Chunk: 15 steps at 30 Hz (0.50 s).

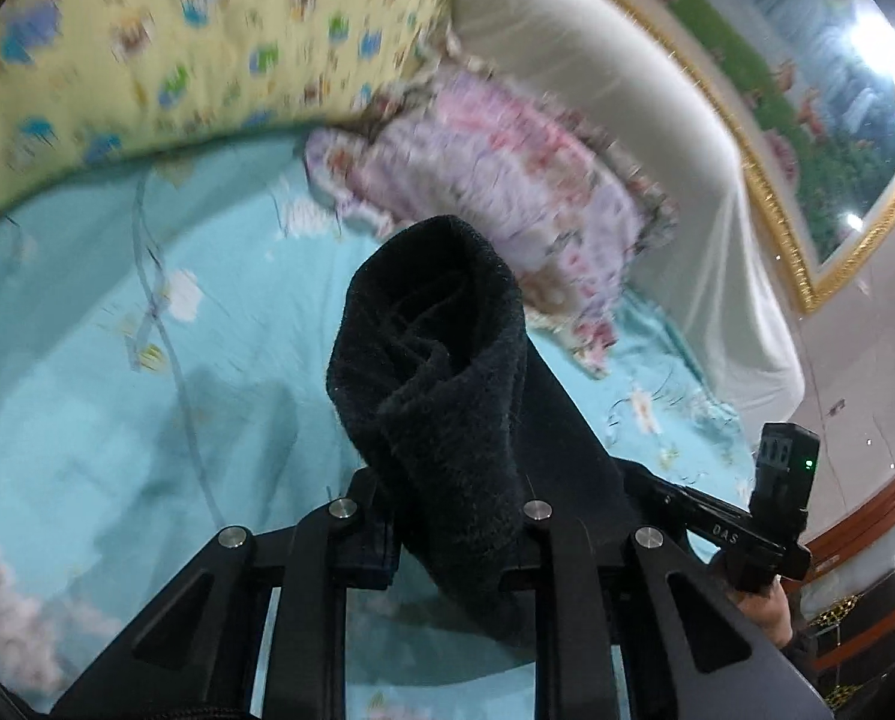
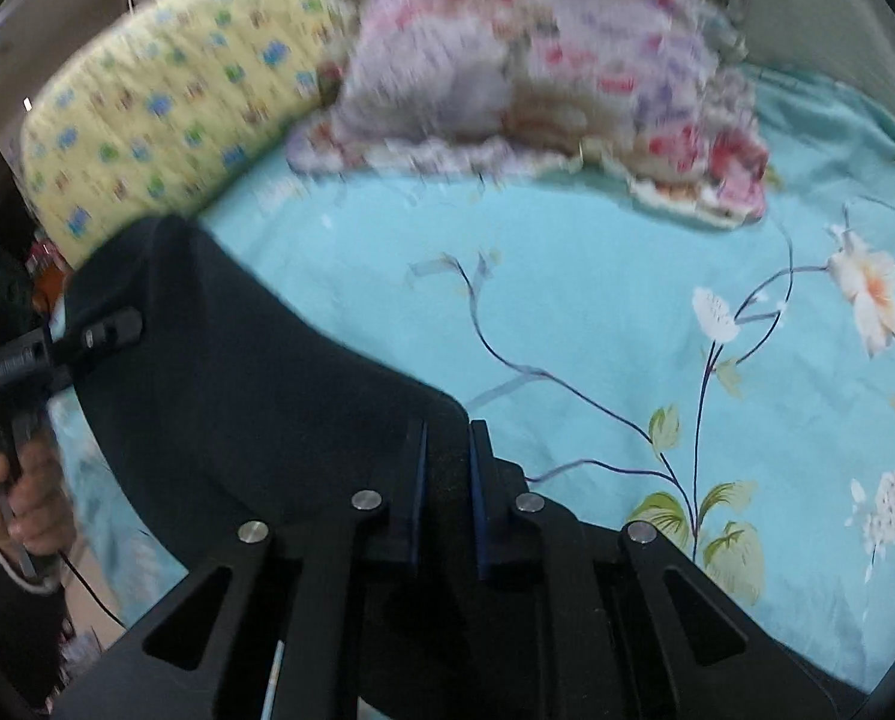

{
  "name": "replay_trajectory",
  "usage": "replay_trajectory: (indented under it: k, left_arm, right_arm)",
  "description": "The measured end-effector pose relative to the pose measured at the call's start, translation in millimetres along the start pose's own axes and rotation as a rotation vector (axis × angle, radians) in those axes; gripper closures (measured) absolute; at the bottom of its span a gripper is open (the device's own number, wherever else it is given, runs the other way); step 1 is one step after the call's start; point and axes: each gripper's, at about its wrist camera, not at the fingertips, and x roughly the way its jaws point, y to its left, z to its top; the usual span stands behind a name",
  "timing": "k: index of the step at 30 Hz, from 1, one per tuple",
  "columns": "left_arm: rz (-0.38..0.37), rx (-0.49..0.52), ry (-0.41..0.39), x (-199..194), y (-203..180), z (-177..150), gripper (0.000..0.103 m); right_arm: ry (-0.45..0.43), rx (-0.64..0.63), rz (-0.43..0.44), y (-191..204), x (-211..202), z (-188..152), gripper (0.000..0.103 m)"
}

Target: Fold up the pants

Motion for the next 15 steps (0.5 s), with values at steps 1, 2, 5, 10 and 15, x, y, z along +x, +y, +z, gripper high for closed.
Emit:
replay_trajectory:
  k: [1,2,5,10,15]
  left_arm:
    - [-0.007,-0.002,-0.016,-11,2,0,0.084]
    - [-0.017,-0.013,-0.025,-22,6,1,0.084]
    - [0.008,-0.036,-0.032,-31,24,2,0.083]
    - [0.120,-0.041,0.014,-5,65,-6,0.083]
    - [0.206,-0.055,0.091,21,93,-14,0.067]
  right_arm:
    - [-0.025,-0.006,0.009,7,-6,1,0.090]
    - [-0.043,-0.019,0.011,14,-9,2,0.090]
    - [-0.062,-0.070,-0.016,35,1,6,0.090]
    - [-0.019,-0.100,-0.073,49,56,11,0.090]
    - [0.028,0.004,-0.100,36,88,3,0.081]
